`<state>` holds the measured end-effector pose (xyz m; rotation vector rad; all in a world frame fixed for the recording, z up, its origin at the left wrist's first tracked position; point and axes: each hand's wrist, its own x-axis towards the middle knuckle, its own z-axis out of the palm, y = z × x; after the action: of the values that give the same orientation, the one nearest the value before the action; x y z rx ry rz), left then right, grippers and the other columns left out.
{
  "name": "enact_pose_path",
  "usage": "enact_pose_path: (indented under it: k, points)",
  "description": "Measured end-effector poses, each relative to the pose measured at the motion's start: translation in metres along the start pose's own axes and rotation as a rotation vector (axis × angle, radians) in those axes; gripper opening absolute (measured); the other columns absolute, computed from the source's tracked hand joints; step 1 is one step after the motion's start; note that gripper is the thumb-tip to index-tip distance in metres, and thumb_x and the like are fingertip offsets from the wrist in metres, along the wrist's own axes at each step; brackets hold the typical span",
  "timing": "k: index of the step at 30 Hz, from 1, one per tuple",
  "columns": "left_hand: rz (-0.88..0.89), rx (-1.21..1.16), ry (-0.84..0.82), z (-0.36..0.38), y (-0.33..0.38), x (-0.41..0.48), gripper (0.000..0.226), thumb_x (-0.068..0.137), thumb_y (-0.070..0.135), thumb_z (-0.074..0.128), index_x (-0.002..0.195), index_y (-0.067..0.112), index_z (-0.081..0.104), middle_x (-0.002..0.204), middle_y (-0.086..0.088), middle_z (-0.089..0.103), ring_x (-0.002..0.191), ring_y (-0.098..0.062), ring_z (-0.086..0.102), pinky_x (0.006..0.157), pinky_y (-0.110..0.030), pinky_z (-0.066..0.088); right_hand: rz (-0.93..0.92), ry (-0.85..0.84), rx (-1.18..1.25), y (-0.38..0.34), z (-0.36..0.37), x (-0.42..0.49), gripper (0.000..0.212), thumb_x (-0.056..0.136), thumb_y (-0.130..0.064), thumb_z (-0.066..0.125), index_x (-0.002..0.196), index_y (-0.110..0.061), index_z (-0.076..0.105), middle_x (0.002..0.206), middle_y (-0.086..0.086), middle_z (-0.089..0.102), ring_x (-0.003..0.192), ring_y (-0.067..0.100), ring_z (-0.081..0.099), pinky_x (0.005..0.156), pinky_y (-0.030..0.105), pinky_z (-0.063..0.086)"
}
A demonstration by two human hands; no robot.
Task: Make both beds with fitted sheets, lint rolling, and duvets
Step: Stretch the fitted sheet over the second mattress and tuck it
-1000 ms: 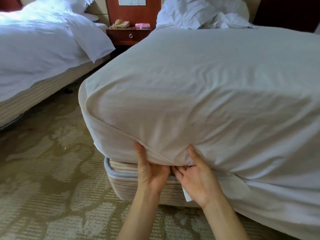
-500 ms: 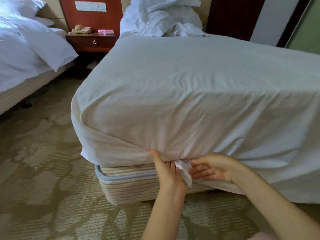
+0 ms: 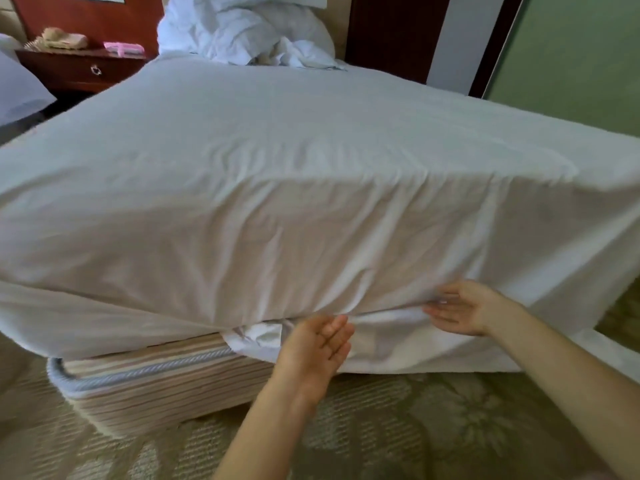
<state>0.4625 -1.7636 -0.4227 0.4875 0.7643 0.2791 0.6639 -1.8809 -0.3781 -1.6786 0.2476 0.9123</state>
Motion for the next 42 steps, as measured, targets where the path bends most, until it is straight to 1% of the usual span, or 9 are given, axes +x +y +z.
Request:
enact_pose_path:
  k: [3, 10, 15, 20, 25, 29, 33, 38, 42]
  points:
    - [0.089, 0.09, 0.048, 0.018, -0.011, 0.019, 0.02, 0.098, 0.01, 0.044, 0.114, 0.004, 0.053, 0.116, -0.01, 0.061, 0.099, -0.02, 0.062, 0.094, -0.033, 0.043, -0.006, 0.032, -0.159, -0.01, -0.018, 0.025, 0.014, 0.091, -0.008, 0.061, 0.098, -0.004, 0.049, 0.116, 0.015, 0.052, 0.105, 0.033, 0.058, 0.094, 0.043, 0.042]
    - [0.141, -0.122, 0.164, 0.069, -0.025, 0.048, 0.016, 0.092, -0.006, 0.042, 0.096, 0.002, 0.056, 0.105, -0.014, 0.06, 0.105, -0.027, 0.057, 0.108, -0.038, 0.036, -0.284, 0.091, -0.376, -0.009, -0.061, 0.1, 0.016, 0.091, -0.011, 0.061, 0.077, -0.004, 0.06, 0.065, 0.013, 0.064, 0.047, 0.018, 0.056, 0.044, 0.024, 0.039]
    - [0.322, -0.365, 0.266, 0.106, -0.049, 0.079, 0.032, 0.085, -0.02, 0.033, 0.088, 0.004, 0.054, 0.071, -0.008, 0.062, 0.07, -0.018, 0.056, 0.095, -0.034, 0.045, -0.721, 0.13, -0.81, 0.004, -0.082, 0.125, 0.03, 0.093, -0.023, 0.051, 0.068, -0.008, 0.058, 0.068, 0.011, 0.064, 0.066, 0.032, 0.06, 0.063, 0.034, 0.047]
    - [0.471, -0.453, 0.343, 0.127, -0.07, 0.094, 0.046, 0.085, -0.023, 0.031, 0.12, 0.001, 0.049, 0.106, -0.013, 0.06, 0.092, -0.024, 0.057, 0.108, -0.035, 0.037, -0.929, 0.132, -1.095, -0.01, -0.099, 0.141, 0.033, 0.092, -0.029, 0.048, 0.067, -0.01, 0.059, 0.074, 0.012, 0.066, 0.07, 0.032, 0.059, 0.062, 0.032, 0.044]
    - [0.518, -0.367, 0.468, 0.14, -0.07, 0.097, 0.051, 0.084, -0.024, 0.029, 0.12, 0.009, 0.047, 0.084, -0.006, 0.055, 0.073, -0.02, 0.053, 0.094, -0.033, 0.044, -0.774, 0.062, -0.811, -0.011, -0.088, 0.138, 0.033, 0.089, -0.023, 0.051, 0.064, -0.005, 0.065, 0.067, 0.013, 0.064, 0.063, 0.031, 0.057, 0.059, 0.031, 0.043]
    - [0.492, -0.285, 0.539, 0.146, -0.068, 0.093, 0.042, 0.085, -0.023, 0.029, 0.108, 0.004, 0.051, 0.074, -0.004, 0.045, 0.064, -0.015, 0.042, 0.092, -0.032, 0.045, -0.328, -0.155, -0.139, -0.006, -0.07, 0.117, 0.026, 0.085, 0.0, 0.041, 0.074, 0.006, 0.064, 0.057, 0.012, 0.066, 0.052, 0.024, 0.063, 0.054, 0.032, 0.051]
    - [0.462, -0.198, 0.579, 0.145, -0.064, 0.091, 0.039, 0.085, -0.022, 0.031, 0.106, 0.003, 0.053, 0.076, -0.007, 0.045, 0.068, -0.016, 0.044, 0.088, -0.03, 0.044, 0.017, -0.511, 0.134, -0.017, -0.067, 0.096, 0.028, 0.094, 0.002, 0.033, 0.116, -0.002, 0.05, 0.099, 0.018, 0.063, 0.086, 0.027, 0.066, 0.067, 0.037, 0.051]
    - [0.356, -0.08, 0.639, 0.135, -0.054, 0.078, 0.021, 0.09, -0.01, 0.036, 0.094, 0.003, 0.052, 0.078, -0.011, 0.051, 0.072, -0.022, 0.056, 0.066, -0.031, 0.051, 0.179, -0.701, 0.204, -0.035, -0.08, 0.092, 0.005, 0.089, -0.005, 0.052, 0.093, -0.008, 0.053, 0.121, 0.022, 0.056, 0.098, 0.031, 0.06, 0.087, 0.045, 0.047]
    - [0.412, 0.004, 0.926, 0.107, -0.049, 0.068, 0.027, 0.083, 0.007, 0.051, 0.11, 0.007, 0.05, 0.096, -0.008, 0.055, 0.095, -0.025, 0.054, 0.083, -0.036, 0.049, 0.24, -0.808, 0.421, -0.026, -0.087, 0.103, 0.133, 0.016, -0.007, 0.095, 0.135, -0.017, 0.036, 0.119, 0.027, 0.052, 0.119, 0.042, 0.047, 0.106, 0.05, 0.033]
